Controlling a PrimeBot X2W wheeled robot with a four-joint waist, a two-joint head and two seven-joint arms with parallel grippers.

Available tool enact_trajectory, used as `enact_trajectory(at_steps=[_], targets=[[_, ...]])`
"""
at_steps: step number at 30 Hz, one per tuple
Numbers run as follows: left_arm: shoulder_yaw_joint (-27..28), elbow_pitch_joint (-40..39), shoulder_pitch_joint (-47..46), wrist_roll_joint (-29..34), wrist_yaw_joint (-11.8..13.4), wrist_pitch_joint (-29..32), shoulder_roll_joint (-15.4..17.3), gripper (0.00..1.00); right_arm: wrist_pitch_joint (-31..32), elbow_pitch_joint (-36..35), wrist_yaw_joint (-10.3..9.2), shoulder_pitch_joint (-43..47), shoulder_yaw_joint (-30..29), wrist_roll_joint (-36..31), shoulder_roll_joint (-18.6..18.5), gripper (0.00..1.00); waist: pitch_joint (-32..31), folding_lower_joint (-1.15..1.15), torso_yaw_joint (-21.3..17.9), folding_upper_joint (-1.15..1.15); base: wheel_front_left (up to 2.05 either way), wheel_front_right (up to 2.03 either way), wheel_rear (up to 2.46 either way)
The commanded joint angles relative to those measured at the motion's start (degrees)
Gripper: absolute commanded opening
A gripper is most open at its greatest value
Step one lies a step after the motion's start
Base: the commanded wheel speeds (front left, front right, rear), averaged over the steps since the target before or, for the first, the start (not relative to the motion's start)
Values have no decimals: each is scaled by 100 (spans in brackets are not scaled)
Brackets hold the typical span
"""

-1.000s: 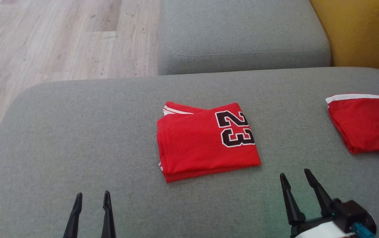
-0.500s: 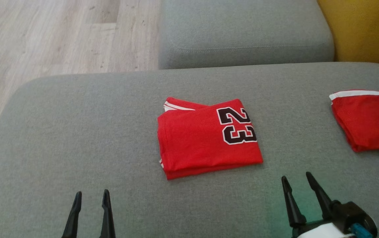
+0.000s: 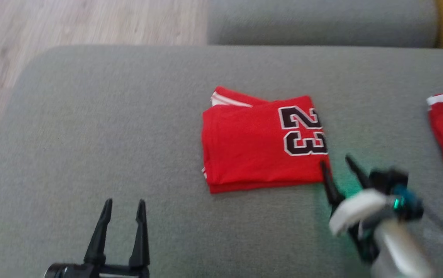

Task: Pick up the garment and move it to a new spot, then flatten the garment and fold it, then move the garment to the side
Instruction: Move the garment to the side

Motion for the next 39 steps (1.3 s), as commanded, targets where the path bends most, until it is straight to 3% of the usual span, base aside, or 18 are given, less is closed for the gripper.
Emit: enact_trajectory(at_steps=[1,9,10,11,12,19,26,32,39], targets=[[97,-166,-245,59,-20,-29,-13,100,87,3,-4,-432,44,31,-103,100,211,-2,147,0,0,0,0],[-136,-60,-502,12,-47,-29,-13,100,901,1075,-4,-1380,-150,86,-89,100,465,-2,332,0,0,0,0],[-153,-45,-526,5,-40,-29,-13,100,1017,1188,-4,-1433,-99,143,-63,95,479,-2,340,0,0,0,0],[-168,-34,-546,-1,-32,-29,-13,100,1127,1275,-4,-1475,-13,209,-39,75,497,-2,344,0,0,0,0],[-171,-29,-564,-8,-21,-29,-13,100,1155,1306,-4,-1516,67,271,-29,0,518,-2,337,0,0,0,0],[-84,-73,-672,-20,10,-29,-13,100,768,1085,-4,-1755,195,367,-283,0,746,-2,-67,0,0,0,0],[-20,-190,-971,75,-61,-29,-13,100,878,338,-4,-1999,150,288,-1072,0,1234,-2,-703,0,0,0,0],[80,-182,-1287,217,-193,-29,-13,100,1198,-592,-4,-2056,-347,189,-1901,0,1661,-2,-1093,0,0,0,0],[158,-136,-1544,321,-329,-29,-13,100,1736,-1680,-4,-1824,-1341,46,-2437,0,2014,-2,-1302,0,0,0,0]])
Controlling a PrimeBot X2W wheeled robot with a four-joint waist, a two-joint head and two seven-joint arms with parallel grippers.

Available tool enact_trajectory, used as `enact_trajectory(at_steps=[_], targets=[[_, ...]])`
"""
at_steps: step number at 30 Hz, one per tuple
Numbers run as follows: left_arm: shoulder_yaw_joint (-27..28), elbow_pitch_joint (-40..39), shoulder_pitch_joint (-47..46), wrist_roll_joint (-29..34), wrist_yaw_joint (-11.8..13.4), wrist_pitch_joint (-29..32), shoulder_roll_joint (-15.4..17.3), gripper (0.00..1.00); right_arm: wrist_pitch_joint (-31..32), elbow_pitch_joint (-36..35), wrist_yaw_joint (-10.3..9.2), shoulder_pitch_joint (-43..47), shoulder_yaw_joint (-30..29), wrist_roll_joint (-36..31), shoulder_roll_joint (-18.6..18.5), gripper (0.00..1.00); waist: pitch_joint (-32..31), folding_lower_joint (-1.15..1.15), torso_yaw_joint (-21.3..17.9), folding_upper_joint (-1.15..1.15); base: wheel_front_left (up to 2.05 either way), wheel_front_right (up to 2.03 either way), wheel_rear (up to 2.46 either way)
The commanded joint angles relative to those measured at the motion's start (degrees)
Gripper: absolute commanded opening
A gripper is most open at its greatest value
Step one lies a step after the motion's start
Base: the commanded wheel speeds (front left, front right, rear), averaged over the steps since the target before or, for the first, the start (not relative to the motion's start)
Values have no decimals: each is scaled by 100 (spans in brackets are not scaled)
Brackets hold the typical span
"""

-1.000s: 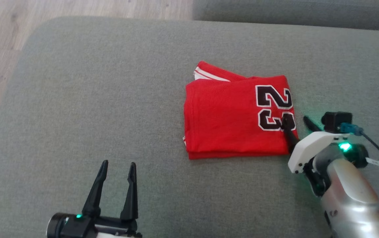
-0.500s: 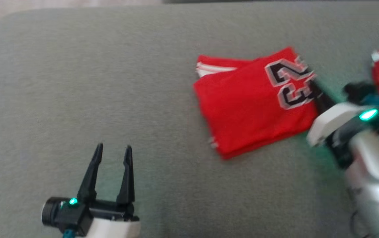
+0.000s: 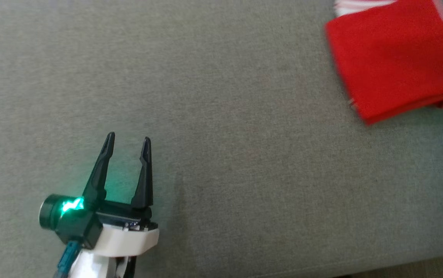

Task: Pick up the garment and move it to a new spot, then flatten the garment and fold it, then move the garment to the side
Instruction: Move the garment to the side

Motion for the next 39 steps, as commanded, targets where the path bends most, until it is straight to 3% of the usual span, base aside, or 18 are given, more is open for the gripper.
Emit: enact_trajectory(at_steps=[1,6,8,16,23,27,32,39], targets=[[194,-148,-120,79,-28,-29,-6,100,103,-398,-4,99,-193,-71,-238,0,173,-1,-128,0,0,0,0],[208,-125,-221,123,-92,-29,-6,100,485,-1046,-4,328,-949,-326,-301,0,291,-1,-162,0,0,0,0],[218,-102,-254,131,-114,-29,-6,100,567,-1251,-4,401,-1202,-552,-223,100,298,-1,-168,0,0,0,0],[241,13,-237,84,-122,-29,-6,100,169,-1632,-4,753,-1188,-1315,567,100,-57,-1,-143,0,0,0,0],[299,87,-3,-477,82,-29,-6,100,-976,-967,-4,1281,-92,-1196,1336,100,-738,-1,-18,0,0,0,0],[326,188,208,-594,186,-29,-6,100,-1912,-55,-4,1588,723,-1020,1831,100,-1226,-1,98,0,0,0,0],[318,212,466,-655,289,-29,-6,100,-2286,530,-4,1885,1359,-770,2244,100,-1727,-1,272,0,0,0,0],[373,172,868,-581,336,-29,-6,100,-2301,-499,-4,2669,1375,-630,2461,100,-2288,-1,376,0,0,0,0]])
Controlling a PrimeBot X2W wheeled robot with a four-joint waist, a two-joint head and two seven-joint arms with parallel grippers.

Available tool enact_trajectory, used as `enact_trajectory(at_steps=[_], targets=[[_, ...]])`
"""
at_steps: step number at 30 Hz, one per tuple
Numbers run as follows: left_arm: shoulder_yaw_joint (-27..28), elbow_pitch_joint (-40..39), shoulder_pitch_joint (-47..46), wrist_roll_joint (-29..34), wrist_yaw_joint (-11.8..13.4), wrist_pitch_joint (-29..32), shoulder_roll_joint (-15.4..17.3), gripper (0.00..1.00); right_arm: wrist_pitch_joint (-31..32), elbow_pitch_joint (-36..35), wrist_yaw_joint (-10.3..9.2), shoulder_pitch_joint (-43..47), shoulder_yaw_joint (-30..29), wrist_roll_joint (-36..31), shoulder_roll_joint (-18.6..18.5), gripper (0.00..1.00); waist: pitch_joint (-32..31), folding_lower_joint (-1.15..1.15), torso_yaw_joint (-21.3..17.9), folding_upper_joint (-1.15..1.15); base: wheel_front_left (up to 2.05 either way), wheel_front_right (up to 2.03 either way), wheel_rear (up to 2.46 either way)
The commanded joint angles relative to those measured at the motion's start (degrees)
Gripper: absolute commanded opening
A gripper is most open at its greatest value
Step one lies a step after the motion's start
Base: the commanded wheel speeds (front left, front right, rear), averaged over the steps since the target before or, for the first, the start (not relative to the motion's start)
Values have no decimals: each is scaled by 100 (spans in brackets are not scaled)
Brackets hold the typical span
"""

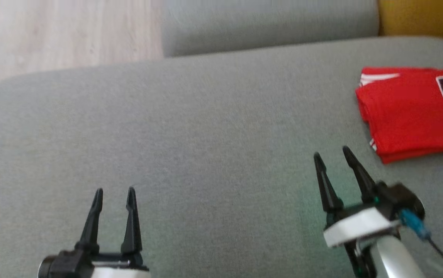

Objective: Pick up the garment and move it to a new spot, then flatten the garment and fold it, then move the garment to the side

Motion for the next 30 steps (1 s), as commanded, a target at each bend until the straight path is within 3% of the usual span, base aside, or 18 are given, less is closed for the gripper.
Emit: enact_trajectory(at_steps=[1,11,27,28,30], targets=[[207,-206,-63,63,6,-29,-6,100,-75,-331,-4,162,59,-42,52,100,-262,2,91,0,0,0,0],[289,-71,202,257,-62,-29,-6,100,-76,-635,-4,942,-24,64,68,100,-669,2,74,0,0,0,0],[454,13,385,249,233,-29,-6,100,-76,-560,-4,821,158,122,69,100,-678,2,-201,0,0,0,0],[256,206,543,218,202,0,3,0,-14,-408,0,1134,21,105,77,0,-681,2,-197,0,0,0,0],[238,364,547,214,199,2,-3,0,-7,-252,0,1178,25,103,77,0,-679,2,-208,0,0,0,0]])
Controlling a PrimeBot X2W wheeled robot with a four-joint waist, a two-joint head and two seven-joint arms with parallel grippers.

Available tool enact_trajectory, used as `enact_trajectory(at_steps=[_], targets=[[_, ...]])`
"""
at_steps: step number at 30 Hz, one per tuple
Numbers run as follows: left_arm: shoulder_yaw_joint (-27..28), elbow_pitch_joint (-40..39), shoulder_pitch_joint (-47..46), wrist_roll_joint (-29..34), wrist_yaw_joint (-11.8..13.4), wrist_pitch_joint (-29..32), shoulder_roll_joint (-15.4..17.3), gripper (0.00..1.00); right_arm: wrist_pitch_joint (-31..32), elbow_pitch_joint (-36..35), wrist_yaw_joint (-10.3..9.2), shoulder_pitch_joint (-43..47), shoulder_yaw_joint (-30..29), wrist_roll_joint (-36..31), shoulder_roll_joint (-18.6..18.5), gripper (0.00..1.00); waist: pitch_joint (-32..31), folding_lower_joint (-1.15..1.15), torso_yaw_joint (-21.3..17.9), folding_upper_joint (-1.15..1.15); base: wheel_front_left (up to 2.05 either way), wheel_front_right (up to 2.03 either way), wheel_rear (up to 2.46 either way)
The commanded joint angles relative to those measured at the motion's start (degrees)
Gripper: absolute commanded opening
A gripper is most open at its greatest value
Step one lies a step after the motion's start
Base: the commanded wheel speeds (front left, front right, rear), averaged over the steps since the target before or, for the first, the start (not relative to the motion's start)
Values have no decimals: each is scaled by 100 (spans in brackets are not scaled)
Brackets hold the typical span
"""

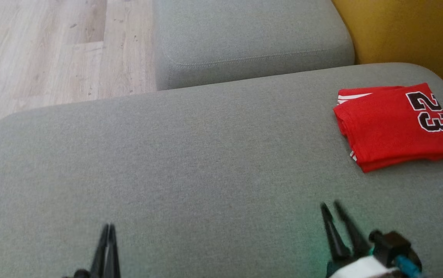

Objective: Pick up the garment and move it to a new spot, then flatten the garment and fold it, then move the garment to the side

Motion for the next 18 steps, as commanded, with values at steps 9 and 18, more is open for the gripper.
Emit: enact_trajectory(at_steps=[9,18], targets=[[45,290,-14,-427,-40,96,6,0,90,232,0,93,-45,451,-28,0,22,0,20,0,0,0,0],[119,331,-157,-1032,-99,237,18,0,201,211,-1,-10,-120,1088,-65,0,51,0,49,0,0,0,0]])
